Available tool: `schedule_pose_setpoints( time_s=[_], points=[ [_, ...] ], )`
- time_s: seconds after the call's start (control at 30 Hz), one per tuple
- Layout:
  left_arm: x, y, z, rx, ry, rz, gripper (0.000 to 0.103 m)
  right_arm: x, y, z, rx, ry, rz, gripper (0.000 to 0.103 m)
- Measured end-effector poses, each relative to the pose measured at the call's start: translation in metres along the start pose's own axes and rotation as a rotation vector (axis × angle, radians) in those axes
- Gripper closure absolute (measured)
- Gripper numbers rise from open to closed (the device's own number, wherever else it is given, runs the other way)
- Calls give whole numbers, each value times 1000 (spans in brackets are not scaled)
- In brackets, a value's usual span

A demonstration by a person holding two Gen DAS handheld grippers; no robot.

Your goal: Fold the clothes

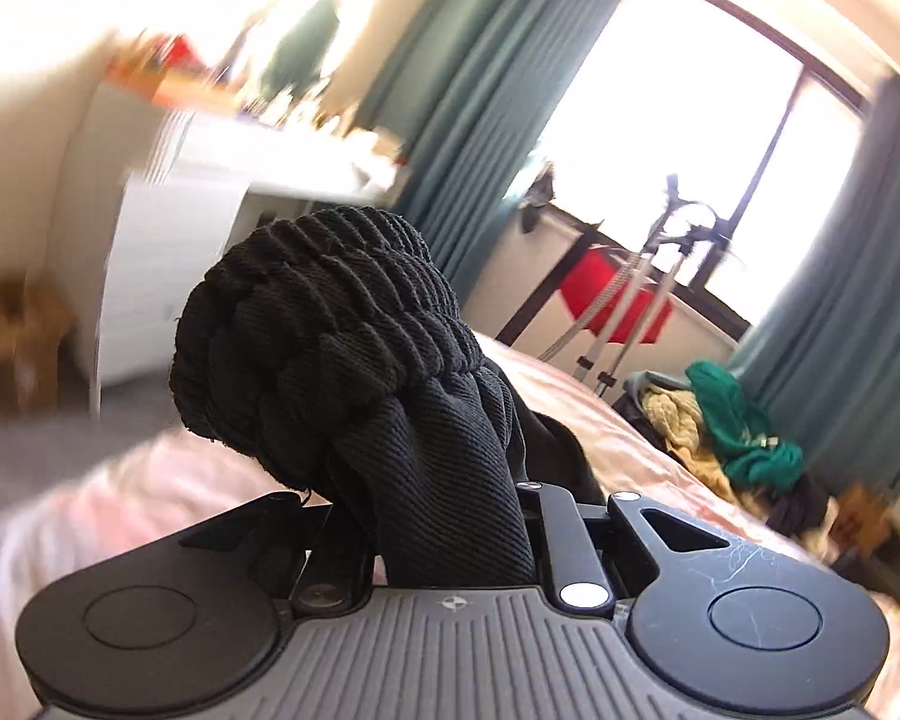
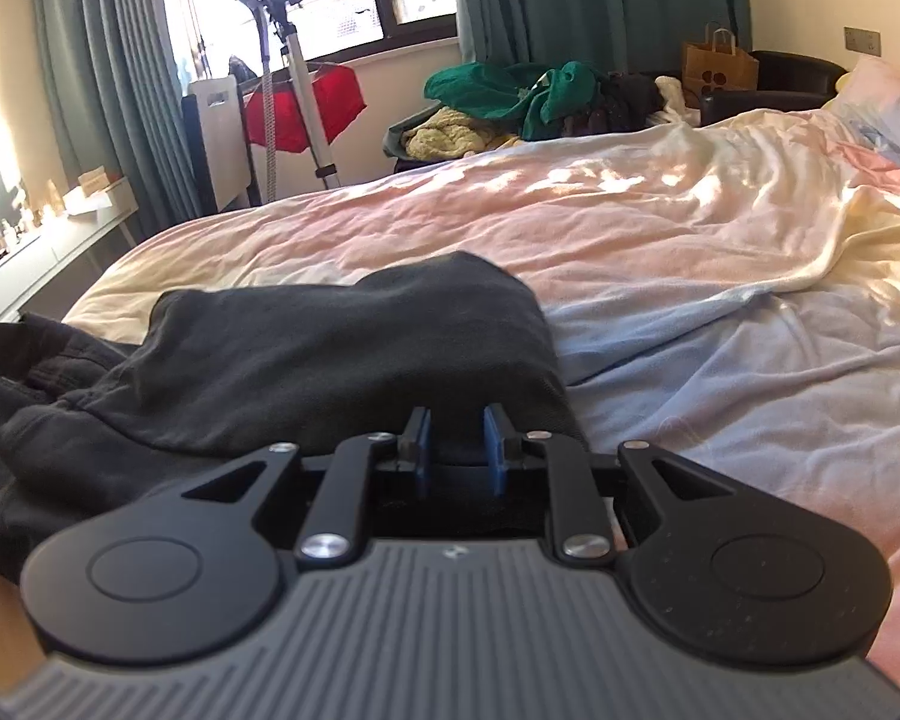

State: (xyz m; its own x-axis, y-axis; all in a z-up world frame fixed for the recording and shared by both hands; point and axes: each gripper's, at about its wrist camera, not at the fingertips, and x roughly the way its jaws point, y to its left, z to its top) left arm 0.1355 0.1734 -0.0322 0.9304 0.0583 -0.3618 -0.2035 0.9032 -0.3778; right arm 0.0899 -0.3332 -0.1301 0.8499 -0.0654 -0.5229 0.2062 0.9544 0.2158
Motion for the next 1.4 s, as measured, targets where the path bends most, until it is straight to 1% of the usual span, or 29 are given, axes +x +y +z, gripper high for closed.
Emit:
schedule_pose_setpoints(
  time_s=[0.03, 0.1, 0.17, 0.23, 0.3, 0.37, 0.43, 0.5, 0.57, 0.6, 0.7, 0.77, 0.83, 0.9, 0.93, 0.97, 1.0, 1.03, 1.07, 1.13, 1.17, 1.2, 1.23, 1.27, 1.33, 1.37, 1.4],
  points=[
    [-8, -19, 4, 57, -22, -6, 87, -6, -6, 3, 30, -11, 5, 78],
    [-23, -62, 6, 154, -68, -24, 87, -19, -23, 9, 119, -28, 30, 78],
    [-33, -107, 4, 227, -108, -42, 87, -30, -39, 13, 201, -43, 48, 78],
    [-44, -157, -4, 286, -143, -67, 87, -37, -52, 15, 241, -48, 29, 78],
    [-56, -215, -22, 338, -170, -100, 87, -42, -63, 15, 279, -50, 9, 78],
    [-63, -262, -42, 383, -187, -129, 87, -44, -77, 15, 336, -55, -1, 78],
    [-67, -305, -67, 430, -200, -158, 87, -45, -89, 16, 384, -64, -10, 78],
    [-69, -345, -102, 484, -202, -184, 87, -45, -101, 17, 429, -77, -29, 78],
    [-69, -377, -140, 547, -189, -208, 87, -45, -114, 16, 474, -87, -45, 78],
    [-59, -393, -161, 592, -180, -216, 87, -45, -120, 16, 498, -94, -50, 78],
    [-47, -425, -233, 787, -151, -213, 87, -44, -140, 13, 578, -107, -59, 78],
    [-43, -434, -273, 894, -129, -219, 87, -42, -148, 10, 619, -104, -54, 78],
    [-41, -437, -302, 986, -123, -218, 85, -36, -155, 7, 655, -93, -32, 78],
    [-40, -434, -315, 1042, -120, -219, 83, -32, -159, 4, 692, -90, 11, 78],
    [-40, -430, -318, 1068, -114, -221, 78, -29, -160, 3, 711, -89, 38, 78],
    [-41, -426, -321, 1094, -107, -224, 71, -27, -162, 2, 730, -88, 66, 78],
    [-35, -414, -319, 1122, -99, -230, 67, -24, -162, 2, 748, -83, 100, 78],
    [-36, -405, -318, 1149, -93, -238, 56, -21, -160, 1, 762, -77, 138, 78],
    [-36, -396, -316, 1176, -88, -247, 41, -18, -159, 1, 773, -69, 175, 78],
    [-37, -378, -312, 1230, -76, -265, 29, -13, -154, 2, 776, -50, 247, 78],
    [-42, -361, -305, 1250, -68, -290, 26, -11, -151, 2, 777, -41, 283, 78],
    [-49, -350, -301, 1272, -75, -297, 23, -8, -149, 3, 778, -32, 317, 78],
    [-56, -339, -298, 1294, -82, -304, 15, -7, -147, 4, 775, -26, 341, 78],
    [-63, -332, -295, 1310, -88, -300, 11, -6, -144, 5, 771, -21, 364, 77],
    [-68, -314, -284, 1315, -59, -305, 9, -4, -140, 8, 765, -5, 407, 76],
    [-71, -304, -278, 1317, -45, -306, 9, -3, -138, 10, 757, 6, 415, 75],
    [-73, -294, -271, 1312, -22, -290, 9, -2, -136, 11, 749, 17, 423, 74]
  ],
)
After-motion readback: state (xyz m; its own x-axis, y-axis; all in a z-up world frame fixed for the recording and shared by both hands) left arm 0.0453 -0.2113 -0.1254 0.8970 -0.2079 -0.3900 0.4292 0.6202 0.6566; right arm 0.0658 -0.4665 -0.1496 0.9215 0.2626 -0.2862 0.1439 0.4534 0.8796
